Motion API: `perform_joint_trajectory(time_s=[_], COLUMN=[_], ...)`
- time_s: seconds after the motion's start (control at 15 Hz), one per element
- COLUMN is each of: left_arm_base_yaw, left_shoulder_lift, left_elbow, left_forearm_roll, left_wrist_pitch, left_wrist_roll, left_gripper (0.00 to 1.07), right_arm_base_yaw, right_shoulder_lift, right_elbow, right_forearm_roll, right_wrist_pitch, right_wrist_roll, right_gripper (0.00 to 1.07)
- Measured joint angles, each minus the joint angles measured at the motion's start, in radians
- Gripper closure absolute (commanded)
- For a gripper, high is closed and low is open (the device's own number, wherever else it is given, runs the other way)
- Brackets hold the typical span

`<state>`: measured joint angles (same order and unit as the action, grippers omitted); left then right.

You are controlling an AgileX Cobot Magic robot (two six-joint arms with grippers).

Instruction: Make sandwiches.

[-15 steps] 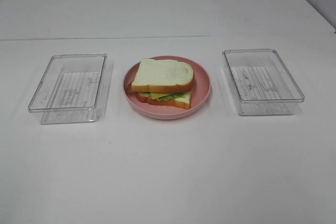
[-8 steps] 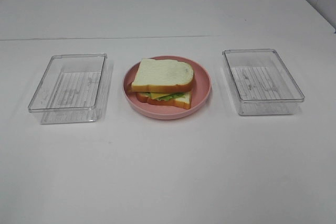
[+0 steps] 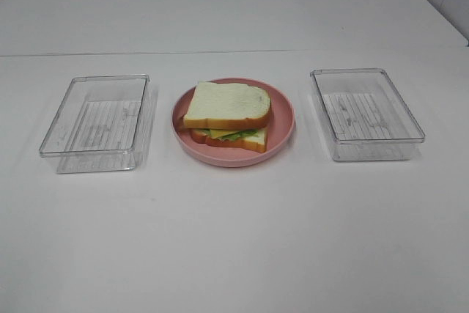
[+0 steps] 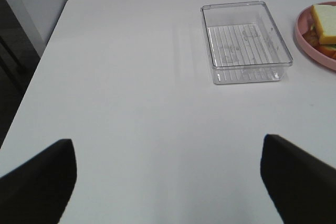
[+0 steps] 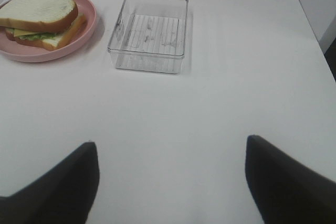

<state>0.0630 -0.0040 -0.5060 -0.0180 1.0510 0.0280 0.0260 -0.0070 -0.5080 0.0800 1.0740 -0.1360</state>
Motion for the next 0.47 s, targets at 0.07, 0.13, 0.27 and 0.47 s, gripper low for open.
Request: perform_joint_trajectory(time_s=[0.07, 0.13, 0.27, 0.47], left_arm_base_yaw=[-0.004, -0.004, -0.004, -0.004], left_shoulder_lift=[0.0, 0.0, 0.0, 0.0], left_elbow=[0.0, 0.0, 0.0, 0.0], left_forearm_roll=[0.0, 0.0, 0.0, 0.0], left_wrist_pitch=[0.0, 0.0, 0.0, 0.0], left_wrist_roll=[0.0, 0.0, 0.0, 0.0], left_gripper=[0.17, 0.17, 0.17, 0.17], right_arm_base_yaw=[0.0, 0.0, 0.0, 0.0], right_shoulder_lift=[0.0, 0.0, 0.0, 0.0], right_elbow=[0.0, 0.0, 0.0, 0.0], right_forearm_roll=[0.0, 0.0, 0.0, 0.0], right_wrist_pitch=[0.0, 0.0, 0.0, 0.0], right_wrist_roll=[0.0, 0.0, 0.0, 0.0], right_gripper=[0.34, 0.34, 0.34, 0.34])
